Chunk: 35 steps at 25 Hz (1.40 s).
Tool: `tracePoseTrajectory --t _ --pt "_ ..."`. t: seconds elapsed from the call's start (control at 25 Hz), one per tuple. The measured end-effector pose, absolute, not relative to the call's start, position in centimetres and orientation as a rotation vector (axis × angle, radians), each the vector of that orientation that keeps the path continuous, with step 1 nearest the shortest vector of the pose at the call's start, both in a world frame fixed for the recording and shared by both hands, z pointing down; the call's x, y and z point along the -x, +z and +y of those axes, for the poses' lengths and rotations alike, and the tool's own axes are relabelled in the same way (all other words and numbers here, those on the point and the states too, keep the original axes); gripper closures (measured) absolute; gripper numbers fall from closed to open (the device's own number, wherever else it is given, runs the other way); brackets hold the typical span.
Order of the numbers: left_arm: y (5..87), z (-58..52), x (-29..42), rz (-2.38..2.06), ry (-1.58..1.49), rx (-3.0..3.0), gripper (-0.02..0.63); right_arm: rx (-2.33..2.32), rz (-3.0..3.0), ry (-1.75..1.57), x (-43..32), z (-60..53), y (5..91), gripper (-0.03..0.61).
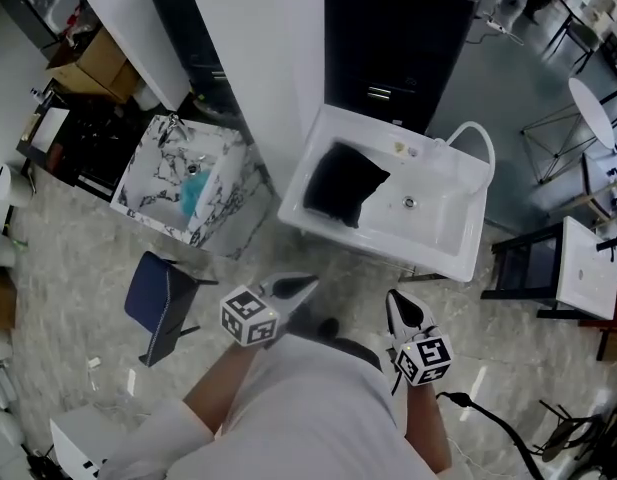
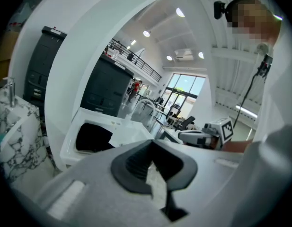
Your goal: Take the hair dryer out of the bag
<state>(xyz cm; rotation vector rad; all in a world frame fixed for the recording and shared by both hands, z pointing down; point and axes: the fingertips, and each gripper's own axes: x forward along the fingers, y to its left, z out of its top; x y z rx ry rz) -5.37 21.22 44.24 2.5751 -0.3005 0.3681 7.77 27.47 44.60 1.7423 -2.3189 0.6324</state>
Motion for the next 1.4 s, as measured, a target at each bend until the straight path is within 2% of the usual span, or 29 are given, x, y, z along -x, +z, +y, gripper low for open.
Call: tracePoseTrajectory --t 1.4 --pt "49.8 0.5 5.2 0.037 0.561 -2.521 0.612 -1.945 -2.021 0.75 -9.4 9.1 47.9 0.574"
